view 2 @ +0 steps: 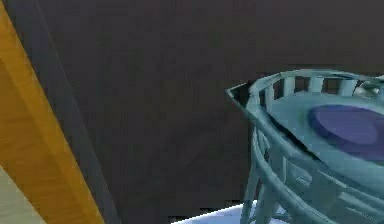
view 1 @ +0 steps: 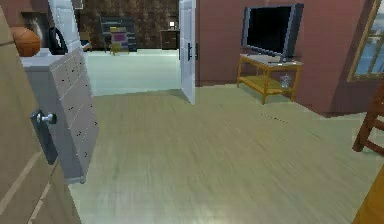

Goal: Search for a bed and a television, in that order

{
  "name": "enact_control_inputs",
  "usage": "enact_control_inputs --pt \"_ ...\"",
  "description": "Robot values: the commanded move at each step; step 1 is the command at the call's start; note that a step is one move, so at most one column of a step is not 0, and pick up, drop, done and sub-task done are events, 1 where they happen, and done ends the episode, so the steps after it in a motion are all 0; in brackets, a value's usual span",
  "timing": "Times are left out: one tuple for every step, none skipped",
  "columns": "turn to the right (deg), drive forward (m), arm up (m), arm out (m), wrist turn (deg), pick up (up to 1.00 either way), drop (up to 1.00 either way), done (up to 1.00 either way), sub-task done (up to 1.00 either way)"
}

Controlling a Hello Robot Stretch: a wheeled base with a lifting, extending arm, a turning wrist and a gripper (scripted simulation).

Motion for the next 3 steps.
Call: enact_control_inputs --pt "0.0 0.55 0.00 0.00 0.0 0.00 0.00 0.00 0.00" --pt "27.0 0.00 0.00 0.00 0.0 0.00 0.00 0.00 0.00" --pt "0.0 0.25 0.00 0.00 0.0 0.00 0.00 0.00 0.00"
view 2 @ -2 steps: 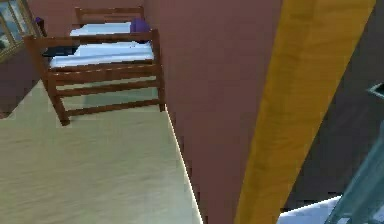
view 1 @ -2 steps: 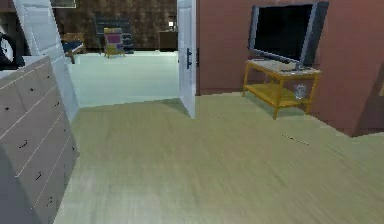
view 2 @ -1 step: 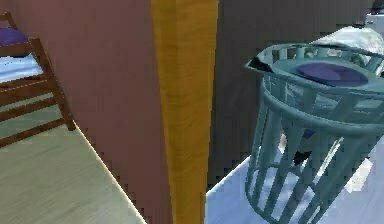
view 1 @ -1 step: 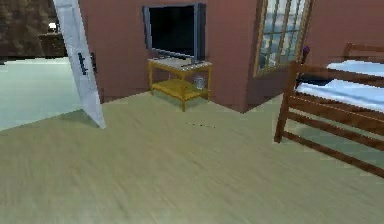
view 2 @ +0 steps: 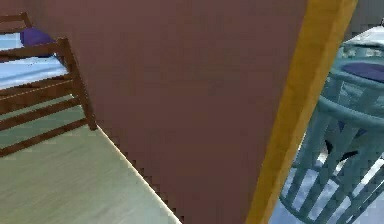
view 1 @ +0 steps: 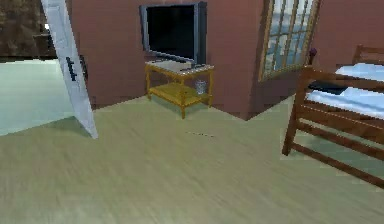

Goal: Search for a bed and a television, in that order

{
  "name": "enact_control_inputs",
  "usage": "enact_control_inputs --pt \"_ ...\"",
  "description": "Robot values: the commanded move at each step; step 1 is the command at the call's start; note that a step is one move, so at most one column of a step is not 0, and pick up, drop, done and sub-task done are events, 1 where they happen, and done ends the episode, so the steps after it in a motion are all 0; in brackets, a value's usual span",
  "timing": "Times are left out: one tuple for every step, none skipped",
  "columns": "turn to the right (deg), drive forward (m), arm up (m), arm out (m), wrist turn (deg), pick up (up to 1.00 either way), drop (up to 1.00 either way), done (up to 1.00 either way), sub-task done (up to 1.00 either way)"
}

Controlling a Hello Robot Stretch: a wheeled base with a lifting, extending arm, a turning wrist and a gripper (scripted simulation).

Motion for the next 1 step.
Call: enact_control_inputs --pt "45.0 0.00 0.00 0.00 0.0 0.00 0.00 0.00 0.00"
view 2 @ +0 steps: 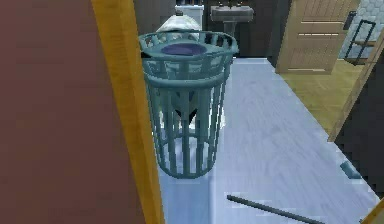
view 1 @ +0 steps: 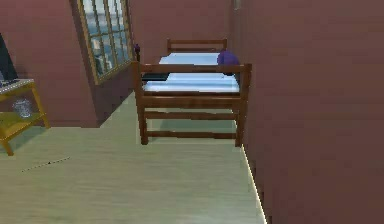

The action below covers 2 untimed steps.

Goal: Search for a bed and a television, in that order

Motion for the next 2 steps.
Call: enact_control_inputs --pt "6.0 0.00 0.00 0.00 0.0 0.00 0.00 0.00 0.00" --pt "0.0 1.00 0.00 0.00 0.0 0.00 0.00 0.00 0.00"
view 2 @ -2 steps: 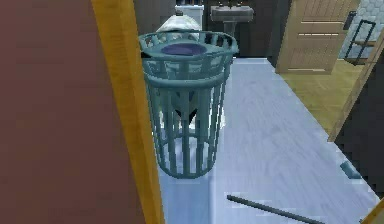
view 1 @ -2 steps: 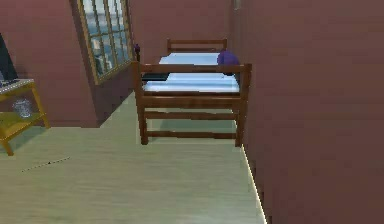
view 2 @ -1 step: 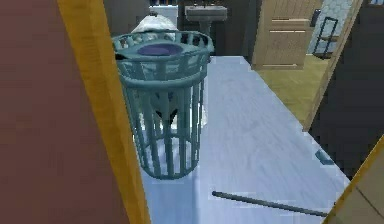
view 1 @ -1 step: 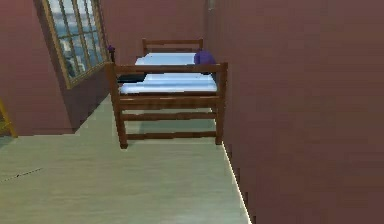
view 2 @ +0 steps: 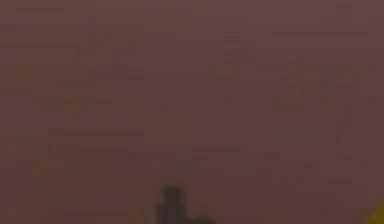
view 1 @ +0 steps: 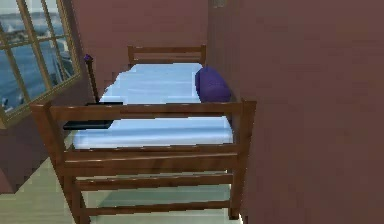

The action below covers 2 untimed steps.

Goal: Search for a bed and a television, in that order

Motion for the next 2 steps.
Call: enact_control_inputs --pt "6.0 0.00 0.00 0.00 0.0 0.00 0.00 0.00 0.00" --pt "0.0 0.35 0.00 0.00 0.0 0.00 0.00 0.00 0.00"
